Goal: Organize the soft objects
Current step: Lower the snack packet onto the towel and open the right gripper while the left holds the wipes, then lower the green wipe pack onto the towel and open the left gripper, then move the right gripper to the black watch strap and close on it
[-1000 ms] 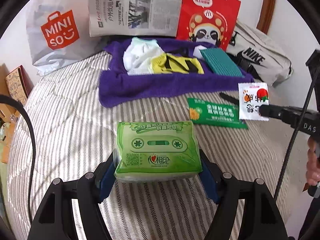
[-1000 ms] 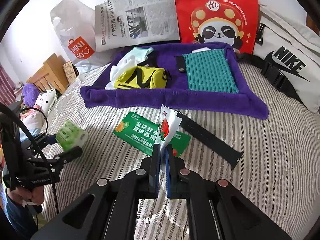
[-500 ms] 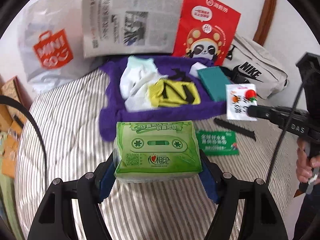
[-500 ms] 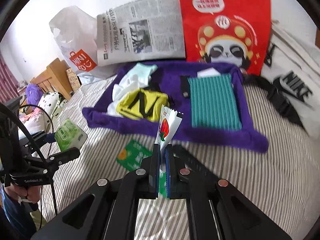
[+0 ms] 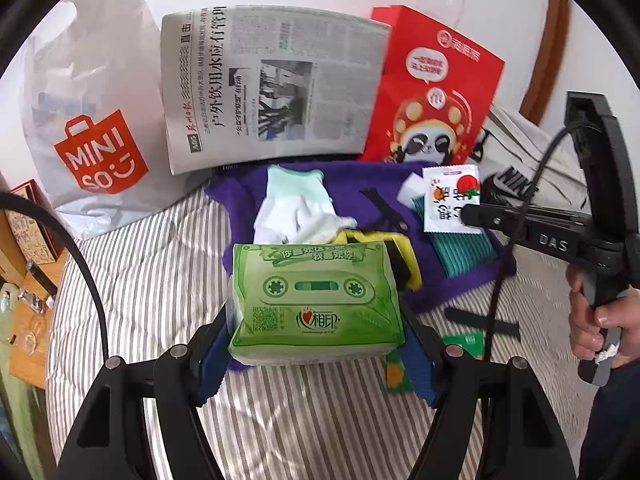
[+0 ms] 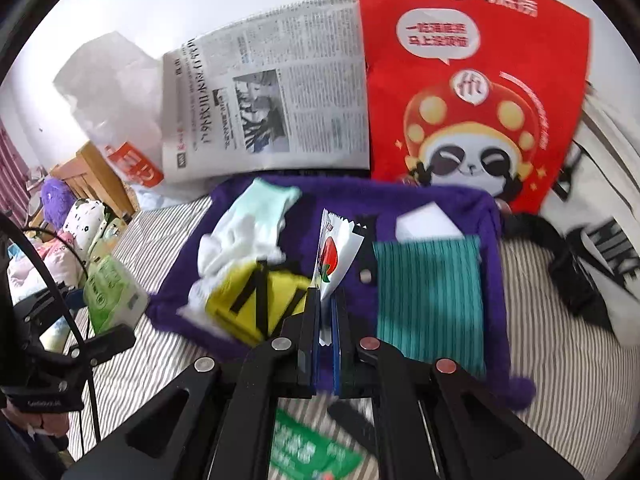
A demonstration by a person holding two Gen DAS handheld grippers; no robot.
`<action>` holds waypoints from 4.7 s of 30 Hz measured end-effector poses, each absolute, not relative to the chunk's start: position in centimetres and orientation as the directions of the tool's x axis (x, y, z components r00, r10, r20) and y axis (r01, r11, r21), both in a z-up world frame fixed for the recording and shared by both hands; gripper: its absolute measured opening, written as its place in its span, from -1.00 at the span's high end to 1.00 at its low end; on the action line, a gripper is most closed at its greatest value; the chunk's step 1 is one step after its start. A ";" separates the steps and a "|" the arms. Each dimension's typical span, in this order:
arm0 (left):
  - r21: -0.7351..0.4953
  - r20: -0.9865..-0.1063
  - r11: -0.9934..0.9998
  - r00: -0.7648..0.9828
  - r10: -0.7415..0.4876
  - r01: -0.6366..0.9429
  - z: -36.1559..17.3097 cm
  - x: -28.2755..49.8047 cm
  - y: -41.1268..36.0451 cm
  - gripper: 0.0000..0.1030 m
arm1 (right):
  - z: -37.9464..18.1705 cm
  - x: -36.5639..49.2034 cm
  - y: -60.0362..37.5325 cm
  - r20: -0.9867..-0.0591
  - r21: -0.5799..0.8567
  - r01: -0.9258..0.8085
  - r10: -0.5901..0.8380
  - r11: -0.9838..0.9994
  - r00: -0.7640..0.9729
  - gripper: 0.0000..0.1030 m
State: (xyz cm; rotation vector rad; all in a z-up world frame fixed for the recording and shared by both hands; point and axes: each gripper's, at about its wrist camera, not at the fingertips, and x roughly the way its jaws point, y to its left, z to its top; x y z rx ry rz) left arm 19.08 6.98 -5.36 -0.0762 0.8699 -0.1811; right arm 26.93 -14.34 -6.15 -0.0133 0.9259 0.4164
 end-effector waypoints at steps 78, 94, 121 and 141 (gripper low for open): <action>-0.112 -0.819 0.969 0.532 -0.215 0.220 -9.4 33.0 0.1 -0.40 | -9.2 24.8 -21.4 -0.814 0.273 -0.312 0.392 0.910 0.428 -0.19; 0.016 -0.871 0.970 0.480 -0.105 0.241 -12.9 34.5 -2.7 -0.43 | -11.4 23.5 -23.5 -0.831 0.305 -0.241 0.381 0.921 0.406 -0.19; -0.009 -0.884 0.987 0.460 -0.084 0.163 -8.7 26.7 2.3 -0.59 | -12.2 19.0 -22.5 -0.870 0.156 -0.321 0.284 0.934 0.403 -0.20; -0.206 -0.842 0.964 0.472 -0.261 0.165 -8.3 17.2 4.3 -0.59 | -14.9 19.4 -21.8 -0.889 0.073 -0.371 0.229 0.926 0.397 0.55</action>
